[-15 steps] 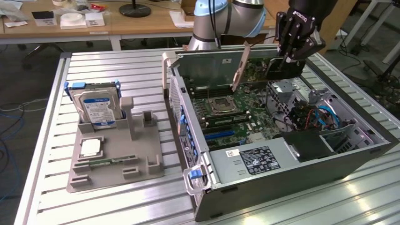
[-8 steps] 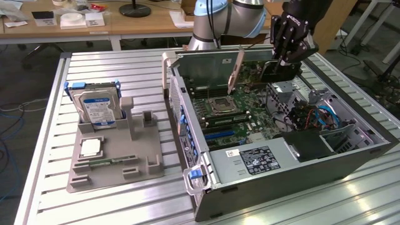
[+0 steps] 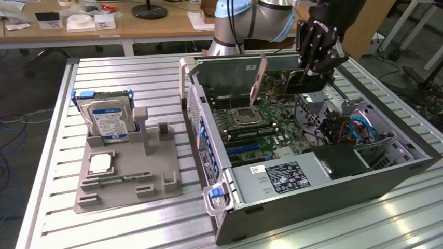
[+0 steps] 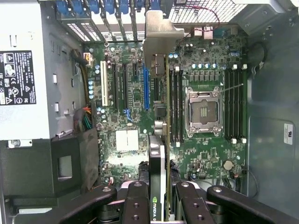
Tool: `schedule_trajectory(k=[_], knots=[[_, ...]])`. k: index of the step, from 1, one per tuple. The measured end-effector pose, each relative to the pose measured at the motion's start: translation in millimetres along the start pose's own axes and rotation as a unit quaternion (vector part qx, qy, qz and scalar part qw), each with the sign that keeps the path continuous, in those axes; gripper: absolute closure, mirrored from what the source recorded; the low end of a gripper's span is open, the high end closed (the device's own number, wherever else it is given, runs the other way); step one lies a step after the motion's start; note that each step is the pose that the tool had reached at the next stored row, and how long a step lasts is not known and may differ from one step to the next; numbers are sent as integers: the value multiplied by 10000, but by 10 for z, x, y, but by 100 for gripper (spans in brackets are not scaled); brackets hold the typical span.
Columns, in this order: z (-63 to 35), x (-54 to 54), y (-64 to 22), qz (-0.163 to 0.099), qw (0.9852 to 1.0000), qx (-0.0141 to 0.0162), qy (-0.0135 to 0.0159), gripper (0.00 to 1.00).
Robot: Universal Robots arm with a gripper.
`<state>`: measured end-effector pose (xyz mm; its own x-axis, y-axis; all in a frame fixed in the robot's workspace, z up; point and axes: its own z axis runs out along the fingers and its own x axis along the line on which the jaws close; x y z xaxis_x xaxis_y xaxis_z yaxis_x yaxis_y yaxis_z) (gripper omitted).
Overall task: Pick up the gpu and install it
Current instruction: 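Insert the gpu into the slot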
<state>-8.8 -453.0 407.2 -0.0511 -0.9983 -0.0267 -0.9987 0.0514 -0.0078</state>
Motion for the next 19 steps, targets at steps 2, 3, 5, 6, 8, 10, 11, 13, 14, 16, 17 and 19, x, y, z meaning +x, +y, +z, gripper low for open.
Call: schedule_trajectory(k=[2,3,5,6,8,10,11,13,14,16,17,19], knots=[[31,2,13,0,10000,0,1,74],[47,2,20,0,10000,0,0,74],[75,4,33,0,10000,0,1,74],[82,4,35,0,10000,0,1,74],[82,4,35,0,10000,0,1,74],[82,4,35,0,10000,0,1,74],[82,4,35,0,10000,0,1,74],[88,4,35,0,10000,0,0,74],[101,5,37,0,10000,0,-2,74],[129,6,43,1,10000,0,-1,74],[144,6,44,0,10000,1,-2,74],[164,7,48,0,10000,0,-1,74]])
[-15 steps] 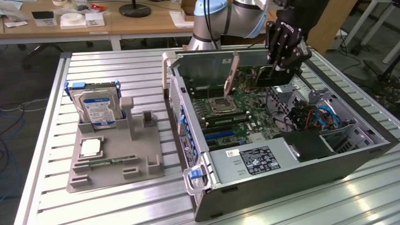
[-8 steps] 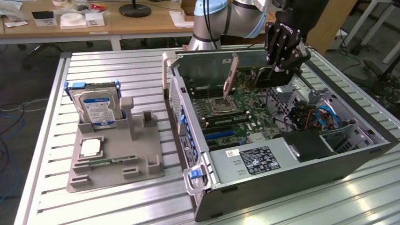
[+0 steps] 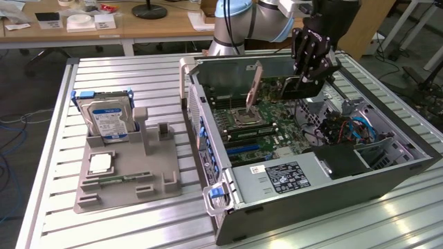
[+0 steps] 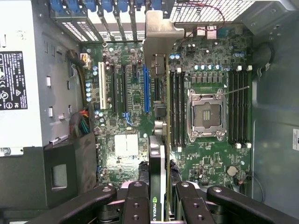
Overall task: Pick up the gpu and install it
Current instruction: 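Insert the gpu into the slot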
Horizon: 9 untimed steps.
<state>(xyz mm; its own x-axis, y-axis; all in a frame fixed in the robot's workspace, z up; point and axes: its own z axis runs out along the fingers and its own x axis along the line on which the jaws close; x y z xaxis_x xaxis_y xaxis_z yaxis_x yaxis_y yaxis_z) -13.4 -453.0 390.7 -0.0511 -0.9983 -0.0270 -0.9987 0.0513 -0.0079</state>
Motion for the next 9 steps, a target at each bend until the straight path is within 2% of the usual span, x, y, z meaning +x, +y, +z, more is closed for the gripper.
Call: schedule_trajectory(k=[4,9], knots=[[5,0,1,0,10000,0,0,74],[85,3,12,0,10000,1,-1,74]])
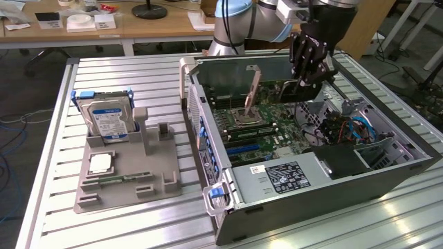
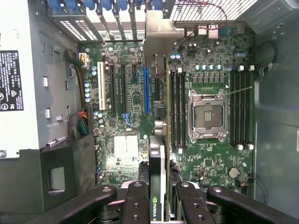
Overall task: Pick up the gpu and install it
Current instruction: 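Insert the gpu into the slot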
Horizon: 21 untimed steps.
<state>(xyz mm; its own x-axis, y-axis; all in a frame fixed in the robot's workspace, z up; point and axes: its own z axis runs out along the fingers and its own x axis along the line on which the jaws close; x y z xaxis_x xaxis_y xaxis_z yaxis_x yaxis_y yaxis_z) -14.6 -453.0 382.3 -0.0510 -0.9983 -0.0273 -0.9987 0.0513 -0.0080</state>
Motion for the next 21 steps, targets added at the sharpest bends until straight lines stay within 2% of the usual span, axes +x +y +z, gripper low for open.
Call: schedule_trajectory(k=[9,16,21], knots=[[160,5,17,-42,10000,14,-1,74],[249,8,32,-81,10000,15,-1,74],[261,9,33,-87,10000,14,0,74]])
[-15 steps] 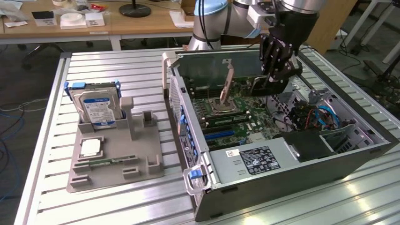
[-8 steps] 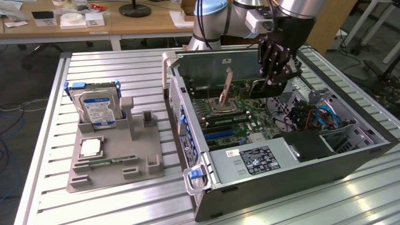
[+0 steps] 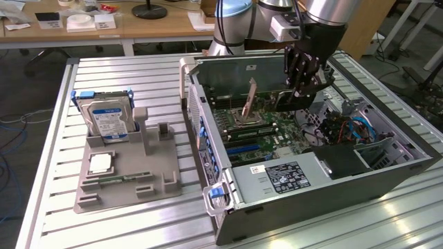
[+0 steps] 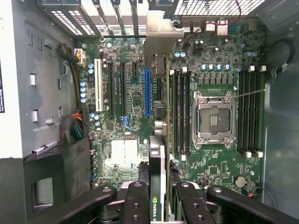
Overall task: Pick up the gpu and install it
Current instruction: 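Insert the gpu into the slot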
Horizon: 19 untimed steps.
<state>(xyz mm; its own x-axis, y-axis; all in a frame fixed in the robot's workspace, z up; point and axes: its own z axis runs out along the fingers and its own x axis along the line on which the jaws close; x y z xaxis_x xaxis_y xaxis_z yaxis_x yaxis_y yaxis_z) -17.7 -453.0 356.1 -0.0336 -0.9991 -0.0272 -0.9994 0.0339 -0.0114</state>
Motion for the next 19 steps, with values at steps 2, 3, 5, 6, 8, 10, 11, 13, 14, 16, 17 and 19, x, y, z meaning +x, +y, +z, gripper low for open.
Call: schedule_trajectory(k=[2,3,5,6,8,10,11,13,14,16,17,19], knots=[[12,0,5,1,10000,1,-2,74],[26,1,9,1,10000,1,-2,74],[57,2,17,0,10000,0,-1,74],[73,2,21,-1,10000,0,-1,74],[88,3,24,-3,10000,0,-1,74],[88,3,24,-3,10000,0,0,74],[88,3,24,-3,10000,0,0,74],[90,5,25,-2,10000,0,-1,74],[94,10,27,-2,10000,1,-2,74],[104,17,29,-5,10000,1,-2,74],[106,17,29,-7,10000,0,0,74],[123,18,34,-7,10000,0,-2,74]])
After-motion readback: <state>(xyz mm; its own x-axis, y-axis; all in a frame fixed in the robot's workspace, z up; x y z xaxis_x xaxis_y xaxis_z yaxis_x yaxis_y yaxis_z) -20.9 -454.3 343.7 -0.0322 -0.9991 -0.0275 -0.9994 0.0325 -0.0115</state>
